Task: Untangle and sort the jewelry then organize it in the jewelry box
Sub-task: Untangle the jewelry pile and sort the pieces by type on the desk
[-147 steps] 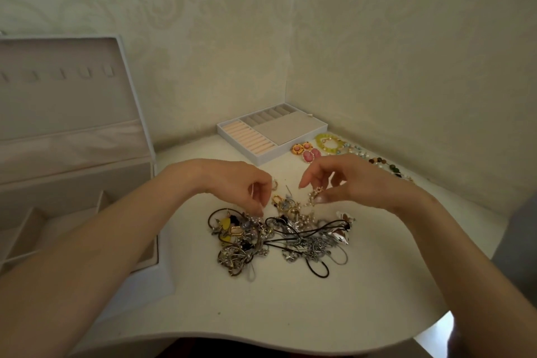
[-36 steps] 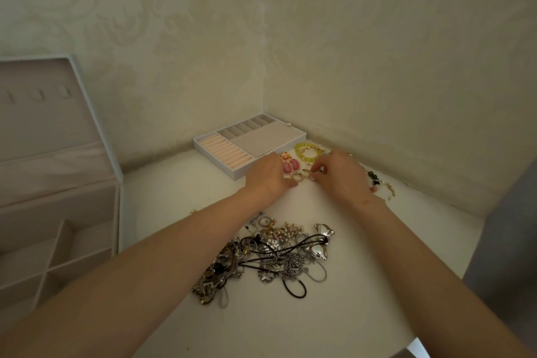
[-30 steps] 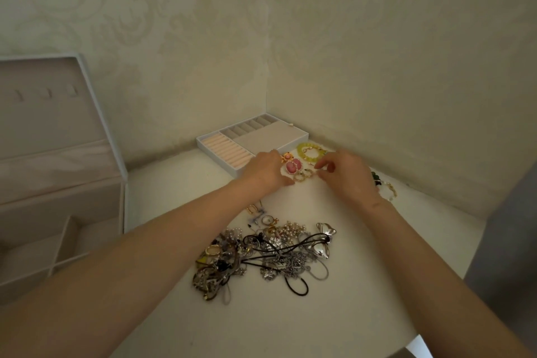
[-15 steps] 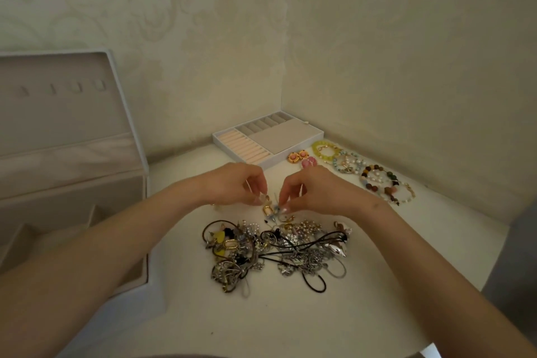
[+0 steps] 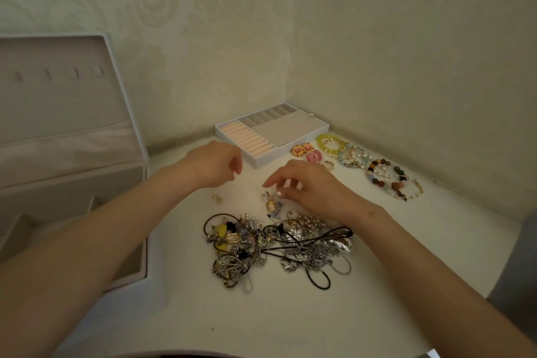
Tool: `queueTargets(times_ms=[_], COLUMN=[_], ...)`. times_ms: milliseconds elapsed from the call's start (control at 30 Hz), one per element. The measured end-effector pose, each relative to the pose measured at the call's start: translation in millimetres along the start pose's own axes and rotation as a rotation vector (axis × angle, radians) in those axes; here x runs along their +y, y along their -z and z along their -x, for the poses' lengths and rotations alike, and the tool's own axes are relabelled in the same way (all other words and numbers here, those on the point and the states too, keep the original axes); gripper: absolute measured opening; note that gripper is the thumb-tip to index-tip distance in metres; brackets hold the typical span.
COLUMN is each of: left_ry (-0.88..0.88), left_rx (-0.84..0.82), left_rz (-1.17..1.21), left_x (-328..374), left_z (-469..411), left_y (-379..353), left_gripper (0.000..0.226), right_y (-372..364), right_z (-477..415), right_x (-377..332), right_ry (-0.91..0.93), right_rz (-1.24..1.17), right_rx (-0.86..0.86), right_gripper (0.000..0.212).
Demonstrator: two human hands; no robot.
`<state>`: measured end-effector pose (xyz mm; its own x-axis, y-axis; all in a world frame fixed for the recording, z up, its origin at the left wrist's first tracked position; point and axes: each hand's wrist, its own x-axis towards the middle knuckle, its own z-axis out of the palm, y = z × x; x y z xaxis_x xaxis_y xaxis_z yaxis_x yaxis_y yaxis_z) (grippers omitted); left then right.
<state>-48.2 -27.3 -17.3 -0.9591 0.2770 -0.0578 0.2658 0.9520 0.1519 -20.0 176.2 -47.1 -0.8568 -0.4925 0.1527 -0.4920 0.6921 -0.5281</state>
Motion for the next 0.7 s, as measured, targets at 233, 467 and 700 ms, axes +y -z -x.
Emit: queueTargets(times_ms=[233, 467, 700], left_ry=[0.005, 0.05, 0.075], left_rx=[-0.201, -0.217, -0.375], left_rz=[0.258, -0.032, 0.036], left_x=[6, -14, -15], left_z=[7, 7, 6], left_y=[9, 22, 10], left_gripper=[0.009, 0.015, 0.024], right_y=[-7, -5, 2], right_z=[-1, 4, 7], right_x=[-4, -3, -2], right_ry=[0.052, 0.022, -0.021], right_rz=[0.102, 0.022, -0.185], right_rx=[-0.073, 0.053, 0.158], right_gripper=[0.015, 0.009, 0.019])
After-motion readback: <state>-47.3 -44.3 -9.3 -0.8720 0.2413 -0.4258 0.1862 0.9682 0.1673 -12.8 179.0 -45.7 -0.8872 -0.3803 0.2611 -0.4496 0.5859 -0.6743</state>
